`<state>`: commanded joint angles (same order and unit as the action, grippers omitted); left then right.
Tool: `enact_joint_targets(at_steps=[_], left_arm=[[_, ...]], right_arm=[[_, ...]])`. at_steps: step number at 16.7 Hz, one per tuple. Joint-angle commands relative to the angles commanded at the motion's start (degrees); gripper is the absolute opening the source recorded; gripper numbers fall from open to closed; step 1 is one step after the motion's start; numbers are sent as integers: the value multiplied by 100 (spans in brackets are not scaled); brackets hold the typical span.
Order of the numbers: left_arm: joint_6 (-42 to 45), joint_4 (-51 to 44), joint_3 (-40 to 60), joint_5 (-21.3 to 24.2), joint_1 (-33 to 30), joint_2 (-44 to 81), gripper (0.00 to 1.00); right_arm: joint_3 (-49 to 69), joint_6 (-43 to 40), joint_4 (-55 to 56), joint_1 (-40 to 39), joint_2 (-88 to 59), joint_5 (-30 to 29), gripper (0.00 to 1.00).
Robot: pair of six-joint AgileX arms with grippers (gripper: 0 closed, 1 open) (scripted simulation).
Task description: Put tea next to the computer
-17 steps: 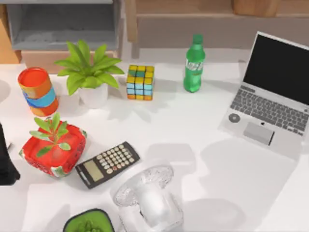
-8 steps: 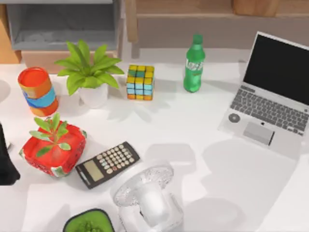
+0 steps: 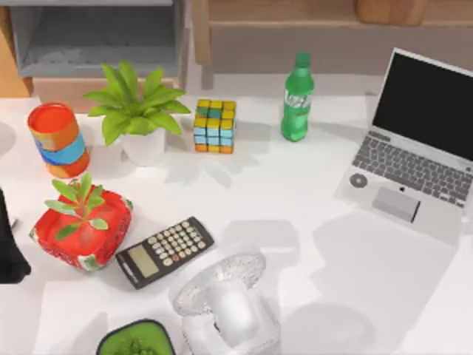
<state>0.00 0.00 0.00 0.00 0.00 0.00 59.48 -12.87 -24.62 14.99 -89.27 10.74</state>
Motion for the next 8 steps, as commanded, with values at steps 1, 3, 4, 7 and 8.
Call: enact_joint_targets(at_steps=[1, 3, 4, 7, 8], left_arm=[[0, 0, 0, 0, 0, 0, 100], [0, 0, 0, 0, 0, 0, 100], [0, 0, 0, 0, 0, 0, 100], [0, 0, 0, 0, 0, 0, 100], [0, 0, 0, 0, 0, 0, 100]], right_arm=[[-30, 1, 49, -6, -5, 3, 0], [-83, 1, 160, -13, -13, 4, 0], [-105, 0, 218, -14, -16, 2, 0], [-161, -8, 393, 0, -40, -18, 0], [-177, -13, 445, 12, -56, -29, 0]])
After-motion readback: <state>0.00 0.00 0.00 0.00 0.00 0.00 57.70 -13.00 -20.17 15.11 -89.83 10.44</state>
